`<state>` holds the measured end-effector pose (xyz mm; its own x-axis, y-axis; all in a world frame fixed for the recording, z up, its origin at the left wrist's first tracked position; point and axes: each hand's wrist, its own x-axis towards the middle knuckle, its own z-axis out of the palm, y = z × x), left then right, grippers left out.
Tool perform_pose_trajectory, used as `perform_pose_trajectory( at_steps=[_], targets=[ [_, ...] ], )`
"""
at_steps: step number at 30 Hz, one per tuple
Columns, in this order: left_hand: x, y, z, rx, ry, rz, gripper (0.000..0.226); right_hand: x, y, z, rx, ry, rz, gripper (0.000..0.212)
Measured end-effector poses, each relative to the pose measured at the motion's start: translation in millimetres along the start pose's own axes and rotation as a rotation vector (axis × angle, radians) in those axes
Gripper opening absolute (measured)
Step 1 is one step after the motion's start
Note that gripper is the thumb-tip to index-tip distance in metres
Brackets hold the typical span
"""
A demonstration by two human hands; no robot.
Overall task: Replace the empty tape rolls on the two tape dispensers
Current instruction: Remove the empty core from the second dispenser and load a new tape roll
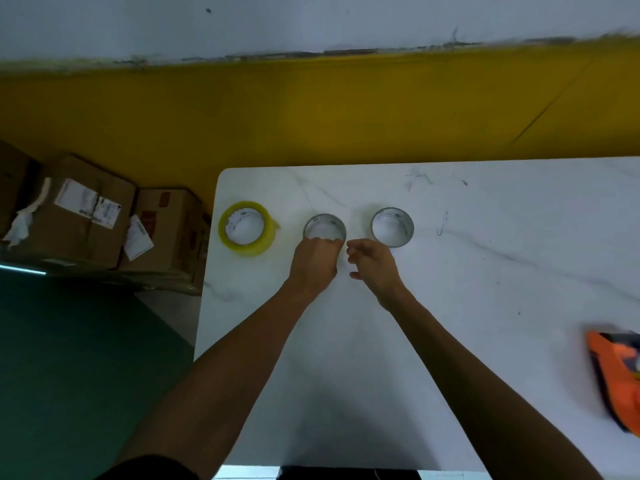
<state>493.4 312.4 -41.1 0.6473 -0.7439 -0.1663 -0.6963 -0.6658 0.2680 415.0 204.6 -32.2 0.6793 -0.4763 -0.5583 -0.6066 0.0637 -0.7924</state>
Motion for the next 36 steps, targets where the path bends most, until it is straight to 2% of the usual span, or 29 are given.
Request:
perform_pose_trajectory(
  at_steps=[6, 11, 14, 16, 20, 25, 30, 33, 36],
  targets=[
    [-5, -10, -11, 0.038, 0.1, 0.001, 0.018, 0, 3, 2, 0.049, 0.012, 0.015, 0.031],
    [-12, -48, -29, 0.155, 0.166, -0.243, 0.019, -4, 2, 4, 0.088, -0.006, 0.022, 0.023],
    [-21, -77, -25, 0.08, 0.109, -0.421, 0.029, -8, 3, 4, 0.093, -0.01, 0.013, 0.021],
    [-29, -88, -18, 0.061, 0.073, -0.501, 0.024, -11, 5, 4, 0.091, -0.021, 0.014, 0.021],
    [-43, -90, -16, 0.067, 0.016, -0.5, 0.02, -17, 10, 5, 0.095, -0.03, 0.047, 0.022],
    [-58, -78, -29, -0.162, 0.038, -0.604, 0.033, -27, 4, 12, 0.1, -0.034, 0.038, 0.02],
    [-69, -56, -65, -0.405, 0.087, -0.62, 0.061, -44, -27, 23, 0.105, -0.039, -0.039, 0.019],
    [-75, -37, -76, -0.539, 0.151, -0.618, 0.057, -57, -46, 28, 0.113, -0.032, -0.099, 0.016],
    [-79, -11, -96, -0.757, 0.181, -0.623, 0.031, -69, -62, 29, 0.113, -0.04, -0.144, 0.013]
  ],
)
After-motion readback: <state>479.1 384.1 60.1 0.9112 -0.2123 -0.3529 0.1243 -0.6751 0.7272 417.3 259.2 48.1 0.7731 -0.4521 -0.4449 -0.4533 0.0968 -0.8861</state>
